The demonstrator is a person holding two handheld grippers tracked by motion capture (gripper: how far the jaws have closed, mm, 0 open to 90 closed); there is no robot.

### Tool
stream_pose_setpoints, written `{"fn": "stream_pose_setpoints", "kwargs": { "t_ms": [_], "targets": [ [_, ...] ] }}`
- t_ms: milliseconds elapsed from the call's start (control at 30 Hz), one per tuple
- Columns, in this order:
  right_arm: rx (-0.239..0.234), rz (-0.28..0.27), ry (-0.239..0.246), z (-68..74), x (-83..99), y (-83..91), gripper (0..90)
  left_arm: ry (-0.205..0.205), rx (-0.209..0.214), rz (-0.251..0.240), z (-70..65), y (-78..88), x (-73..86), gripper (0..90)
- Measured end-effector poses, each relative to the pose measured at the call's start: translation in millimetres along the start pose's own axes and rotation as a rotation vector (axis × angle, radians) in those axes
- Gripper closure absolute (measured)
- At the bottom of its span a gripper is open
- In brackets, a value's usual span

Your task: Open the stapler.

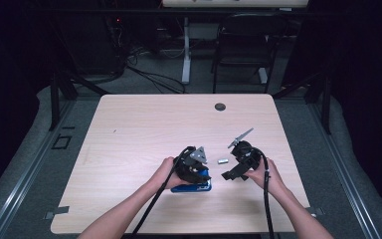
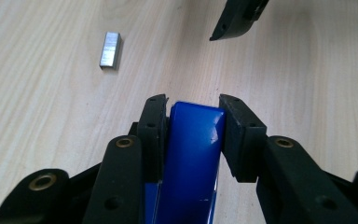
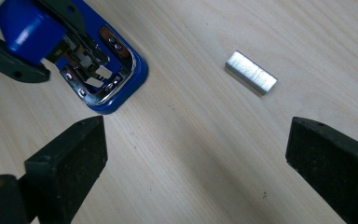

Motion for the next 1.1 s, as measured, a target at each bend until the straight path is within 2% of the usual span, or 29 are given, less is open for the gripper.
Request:
{"fn": "stream_pose_setpoints", "kwargs": {
  "t_ms": [33,167,200,300,333,433,500,700,733,767,800,833,900,933,1000,1067,1100],
  "targets": [
    [0.001,-0.02,-0.02,1.5,-0.4,-1.4,5.2,-0.008,0.002,-0.003,-0.1,2.6,-0.3,63.9],
    [0.009,-0.001,-0.001,0.6,-0.3,-0.3,7.9,-0.013,0.007,-0.033,-1.1,10.1,-0.6,64.1],
    [0.002,-0.019,-0.015,2.5,-1.5,-1.2,8.5,-0.011,0.005,-0.042,-1.6,11.3,-0.9,64.1],
    [0.001,-0.008,0.002,4.5,-2.3,-1.2,12.0,-0.02,0.01,-0.049,-2.4,14.7,-0.9,64.2],
    [-0.003,-0.03,-0.012,6.7,-3.0,-3.0,13.1,-0.024,0.015,-0.05,-2.3,15.8,-0.6,64.2],
    [-0.01,-0.022,0.002,10.0,-5.2,-3.1,16.9,-0.025,0.018,-0.065,-1.6,17.8,-0.3,64.3],
    [-0.019,-0.048,-0.017,14.2,-7.7,-4.5,24.2,-0.02,0.017,-0.082,-1.5,19.1,0.2,64.4],
    [-0.038,-0.066,0.018,21.5,-15.3,-3.5,40.6,-0.028,0.022,-0.101,-1.9,23.4,1.5,64.4],
    [-0.042,-0.083,0.012,23.7,-16.9,-4.9,42.9,-0.029,0.024,-0.102,-1.9,23.9,1.7,64.4],
    [-0.045,-0.074,0.019,25.1,-18.1,-4.8,45.1,-0.036,0.026,-0.104,-1.7,24.4,1.9,64.4],
    [-0.051,-0.084,0.012,27.7,-19.6,-5.5,47.4,-0.041,0.01,-0.092,-1.6,25.5,2.2,64.5],
    [-0.049,-0.085,0.024,28.6,-20.8,-5.6,49.1,-0.033,0.023,-0.111,-2.6,24.6,2.0,64.5],
    [-0.057,-0.115,0.007,34.2,-23.7,-7.3,53.8,-0.047,0.023,-0.106,-3.1,25.5,2.2,64.5],
    [-0.061,-0.106,0.03,34.7,-25.1,-6.5,55.4,-0.044,0.022,-0.109,-3.3,25.4,2.2,64.5],
    [-0.073,-0.136,0.008,40.8,-28.3,-9.1,59.2,-0.043,0.022,-0.114,-3.2,25.7,2.4,64.5],
    [-0.084,-0.15,0.007,44.6,-31.0,-10.7,62.7,-0.042,0.016,-0.123,-2.9,25.8,2.5,64.5],
    [-0.084,-0.152,0.027,44.5,-32.0,-11.9,64.4,-0.044,0.016,-0.121,-2.5,26.3,2.7,64.6]
  ]
}}
Point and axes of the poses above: each handheld gripper's, and its own axes: y roughly backward along the jaws, x roughly out of its underside, z roughly to its left, the point moved 6 cm from there along -y, roughly forward along the jaws, and after that the axes turned 11 degrees about -z, right-handed, at the moved point
